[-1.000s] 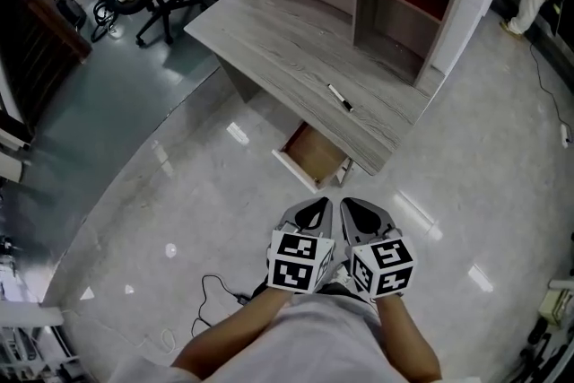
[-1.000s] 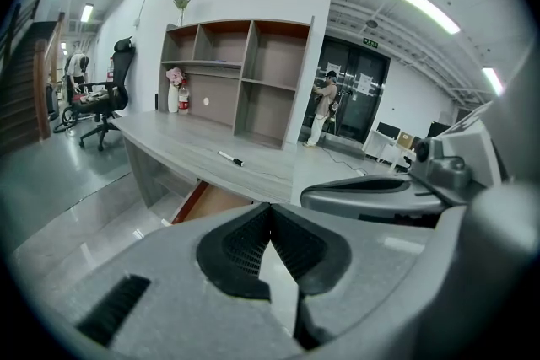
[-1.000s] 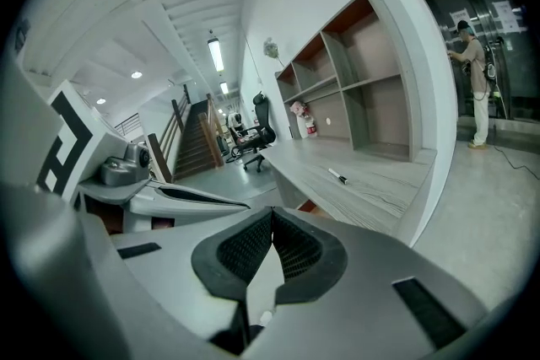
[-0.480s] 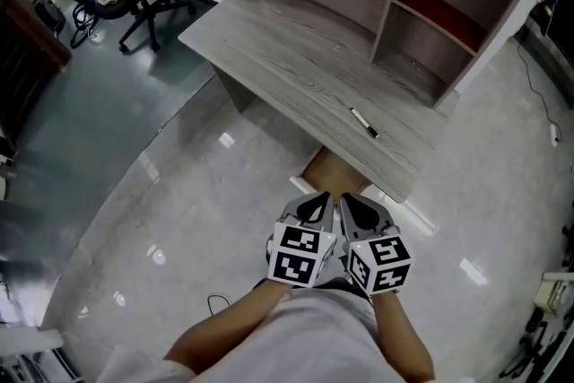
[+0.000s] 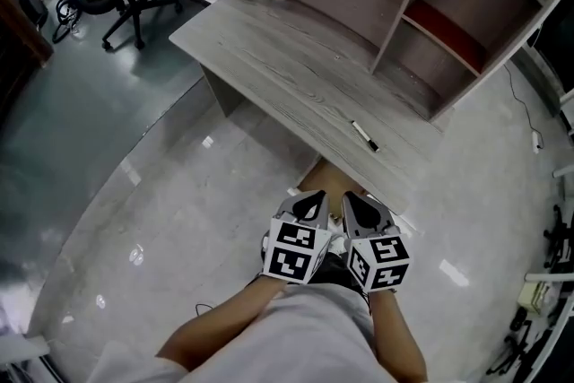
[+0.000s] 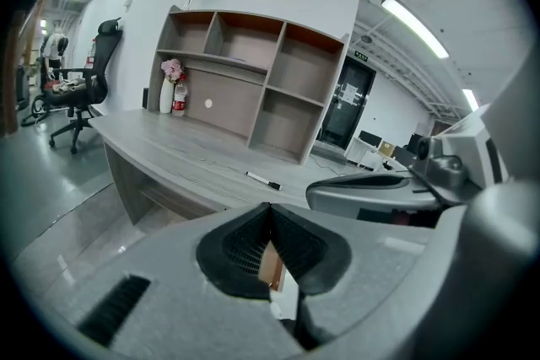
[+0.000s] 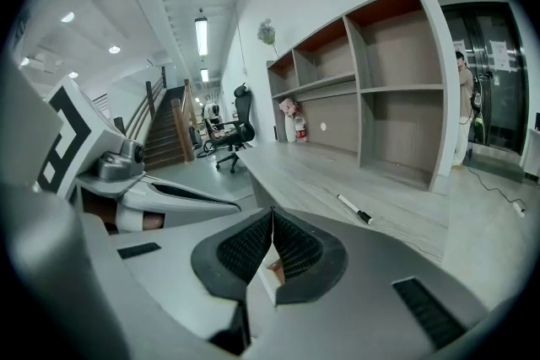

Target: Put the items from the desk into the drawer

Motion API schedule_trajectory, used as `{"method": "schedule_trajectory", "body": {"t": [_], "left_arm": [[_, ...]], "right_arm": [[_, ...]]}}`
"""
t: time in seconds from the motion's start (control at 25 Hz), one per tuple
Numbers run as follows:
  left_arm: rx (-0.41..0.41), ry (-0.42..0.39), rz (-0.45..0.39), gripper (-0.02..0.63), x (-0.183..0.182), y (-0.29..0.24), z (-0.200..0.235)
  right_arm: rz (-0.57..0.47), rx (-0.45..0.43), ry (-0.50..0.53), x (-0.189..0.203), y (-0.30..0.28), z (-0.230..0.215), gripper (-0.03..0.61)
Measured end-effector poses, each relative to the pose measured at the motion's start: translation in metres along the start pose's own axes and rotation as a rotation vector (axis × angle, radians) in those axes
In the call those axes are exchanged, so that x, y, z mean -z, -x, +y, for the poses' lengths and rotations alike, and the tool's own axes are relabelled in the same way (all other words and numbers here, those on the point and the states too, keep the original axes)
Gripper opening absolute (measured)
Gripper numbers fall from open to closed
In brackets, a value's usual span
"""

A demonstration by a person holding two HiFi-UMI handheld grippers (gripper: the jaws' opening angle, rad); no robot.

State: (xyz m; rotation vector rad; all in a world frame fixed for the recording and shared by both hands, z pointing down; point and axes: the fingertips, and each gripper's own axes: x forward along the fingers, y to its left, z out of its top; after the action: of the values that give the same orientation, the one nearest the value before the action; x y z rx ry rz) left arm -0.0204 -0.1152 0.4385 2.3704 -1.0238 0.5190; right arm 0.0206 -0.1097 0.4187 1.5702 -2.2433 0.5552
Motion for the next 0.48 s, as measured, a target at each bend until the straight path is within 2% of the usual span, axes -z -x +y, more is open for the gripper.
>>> {"method": "schedule_trajectory", "body": {"t": [0.28,0.48], "left_arm": [[-0.026,0.013,0.015,0.002,-0.003,-0.022,0.013],[-0.052,0.026,0.025,0.002,-0.015,-0.048,0.012]], "right_arm": [[0.023,0.061,0.038,0.001,-0.022,-0.046,0.002],[0.054,0.057,0.051,0.002,-0.037,-0.082,0.002]]}}
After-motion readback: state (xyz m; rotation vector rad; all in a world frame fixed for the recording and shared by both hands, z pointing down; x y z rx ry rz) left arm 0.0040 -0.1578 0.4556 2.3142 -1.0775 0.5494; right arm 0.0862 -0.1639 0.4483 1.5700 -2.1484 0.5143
